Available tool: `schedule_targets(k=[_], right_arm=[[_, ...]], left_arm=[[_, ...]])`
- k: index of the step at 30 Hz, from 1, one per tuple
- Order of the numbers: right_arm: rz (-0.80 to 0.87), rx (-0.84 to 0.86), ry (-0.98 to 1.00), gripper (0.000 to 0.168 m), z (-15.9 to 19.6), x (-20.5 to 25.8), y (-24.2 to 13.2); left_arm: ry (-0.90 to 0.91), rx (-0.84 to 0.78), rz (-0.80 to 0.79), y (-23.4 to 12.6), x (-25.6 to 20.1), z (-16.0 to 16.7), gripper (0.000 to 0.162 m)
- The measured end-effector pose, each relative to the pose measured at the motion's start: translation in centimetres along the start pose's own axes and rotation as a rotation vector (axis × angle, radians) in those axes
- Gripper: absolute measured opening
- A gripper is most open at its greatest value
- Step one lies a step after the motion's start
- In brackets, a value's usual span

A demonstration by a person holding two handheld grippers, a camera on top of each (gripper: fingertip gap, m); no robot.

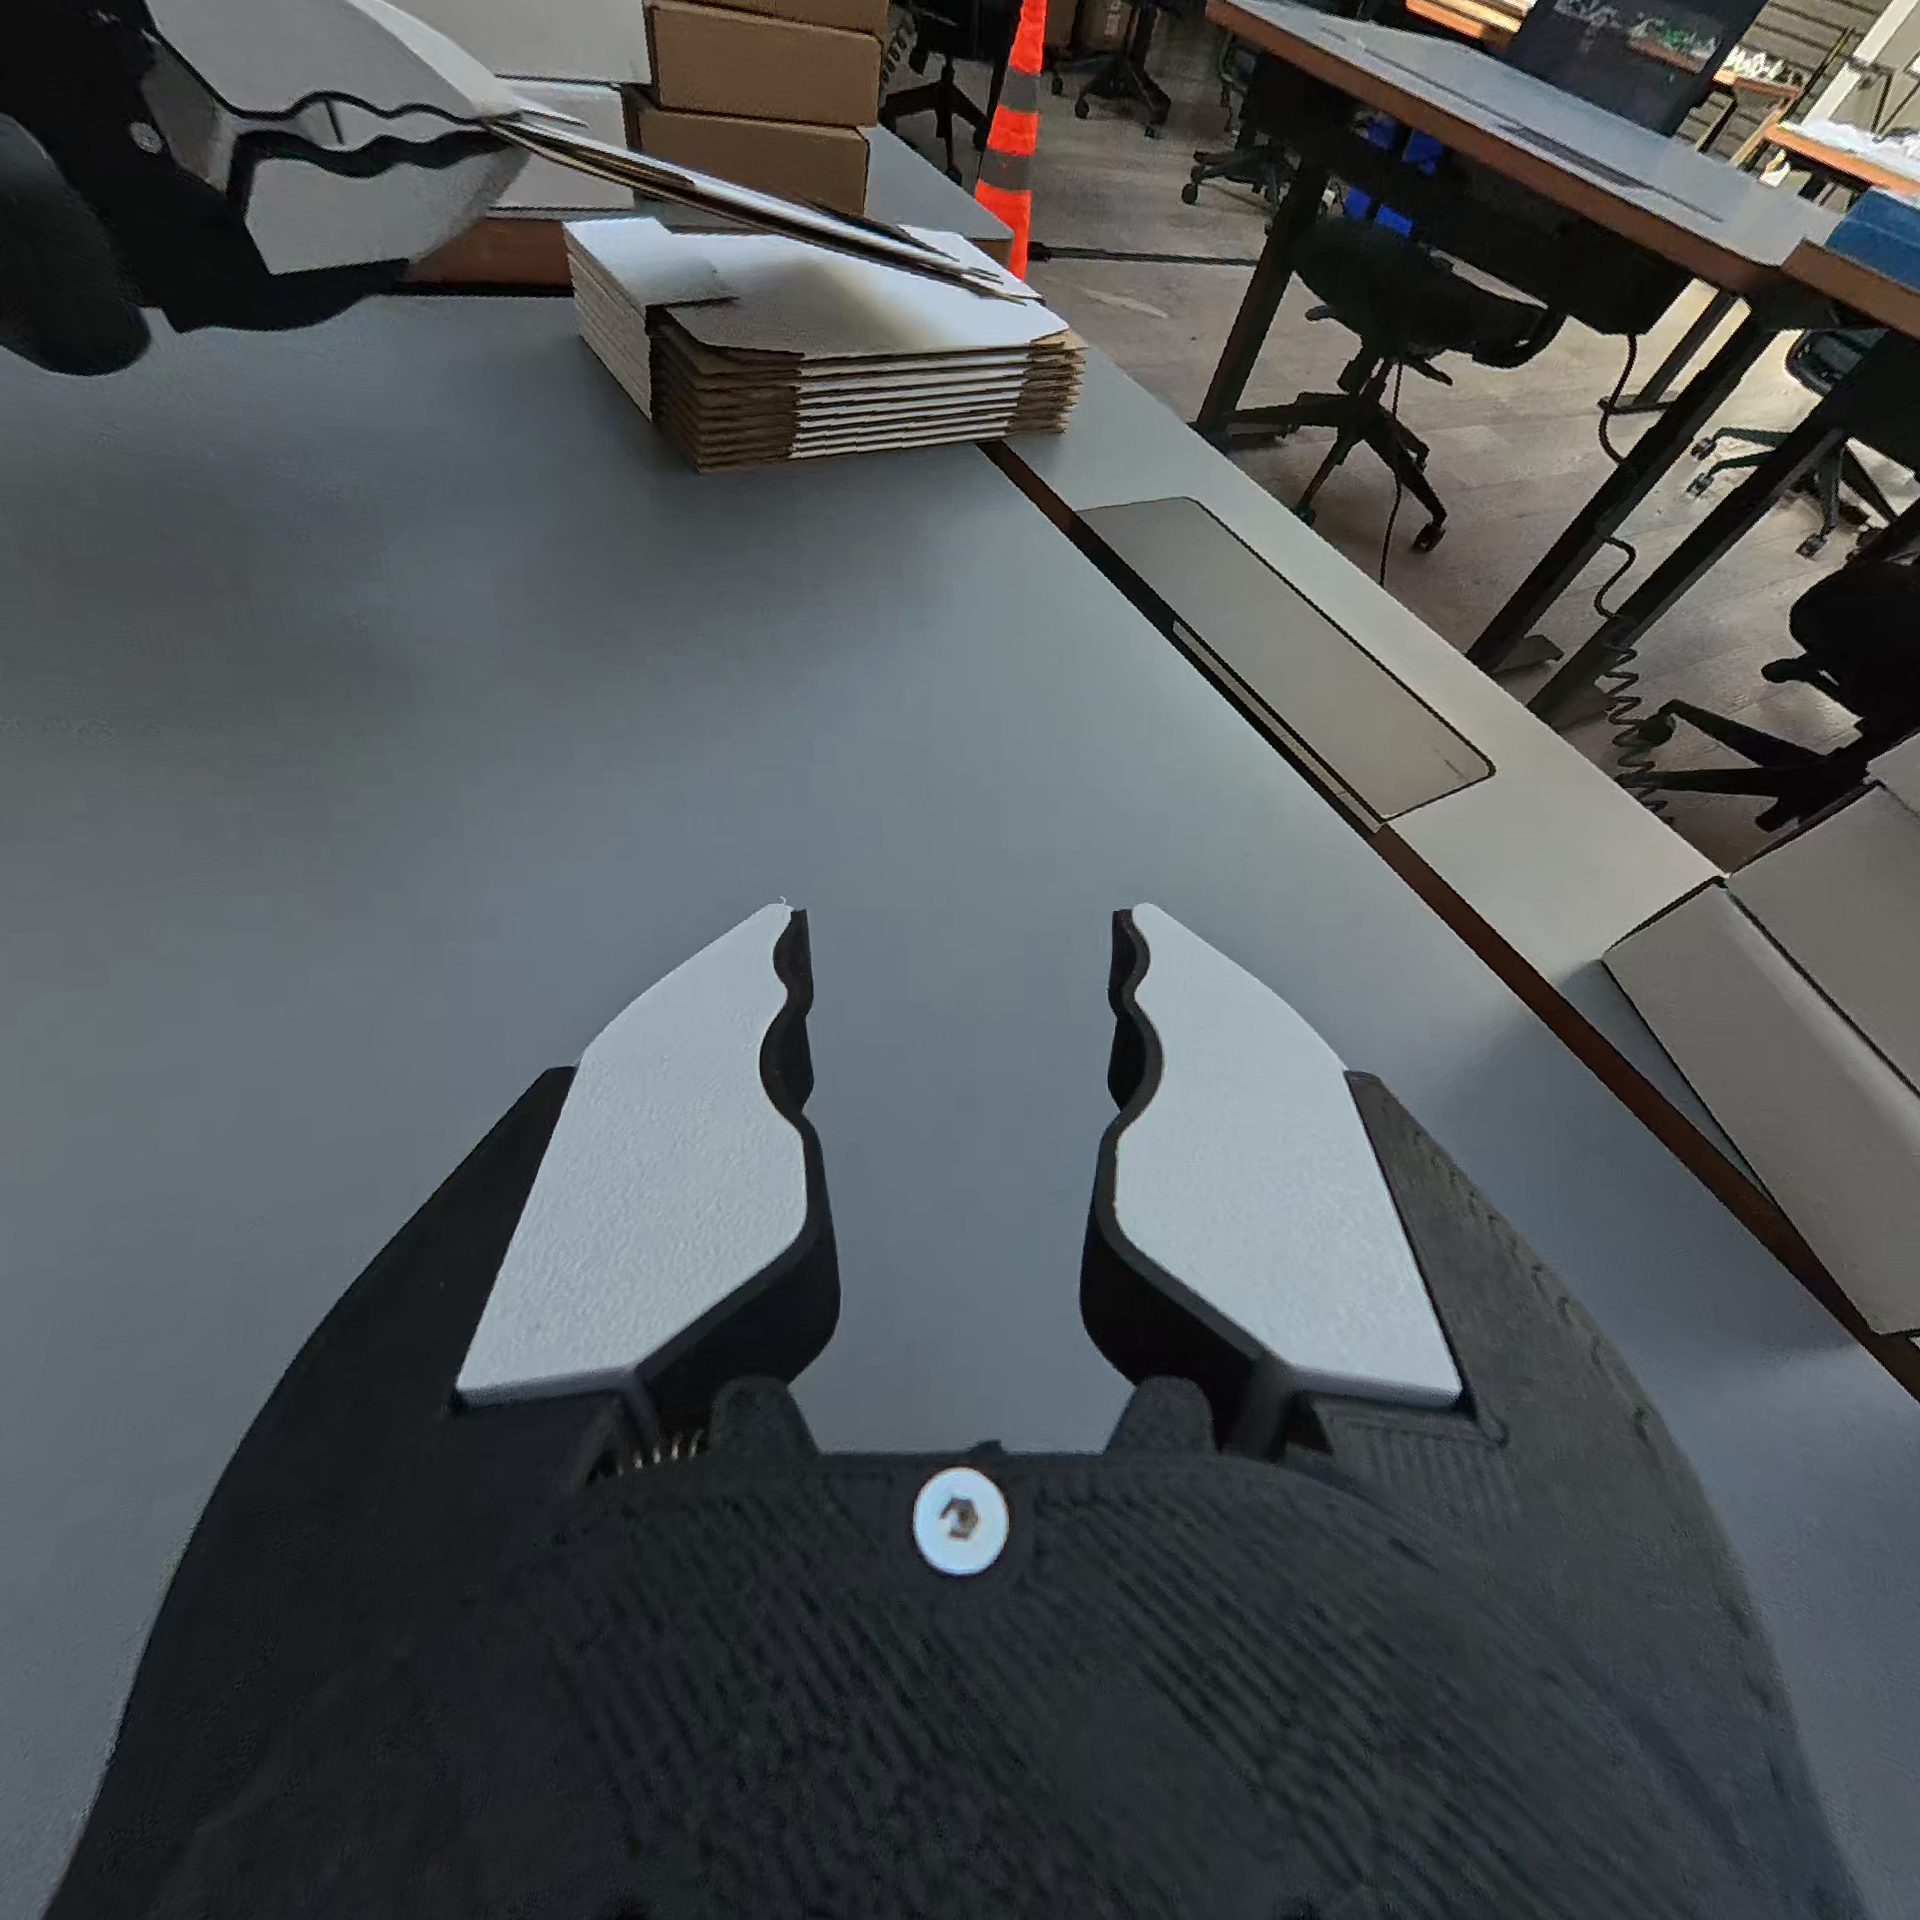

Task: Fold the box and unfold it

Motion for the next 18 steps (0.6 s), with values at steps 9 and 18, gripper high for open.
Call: schedule_targets(k=[9, 18], right_arm=[[0.088, -0.122, -0.018, 0.000, -2.7, -0.4, -0.1], [-0.064, 0.201, -0.189, 0.000, 4.7, 4.2, 5.8]], left_arm=[[-0.014, -0.216, 0.156, -10.3, -2.3, -16.2, 0.003], [-0.218, -0.290, 0.781, -19.9, -11.3, -23.9, 0.027]])
Point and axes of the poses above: each gripper's, where its closed fingertips meet, y out along the fingers, z out of its underside, x = y × z across the jaws, the point moved 1 cm from there along -y, back along the fingers
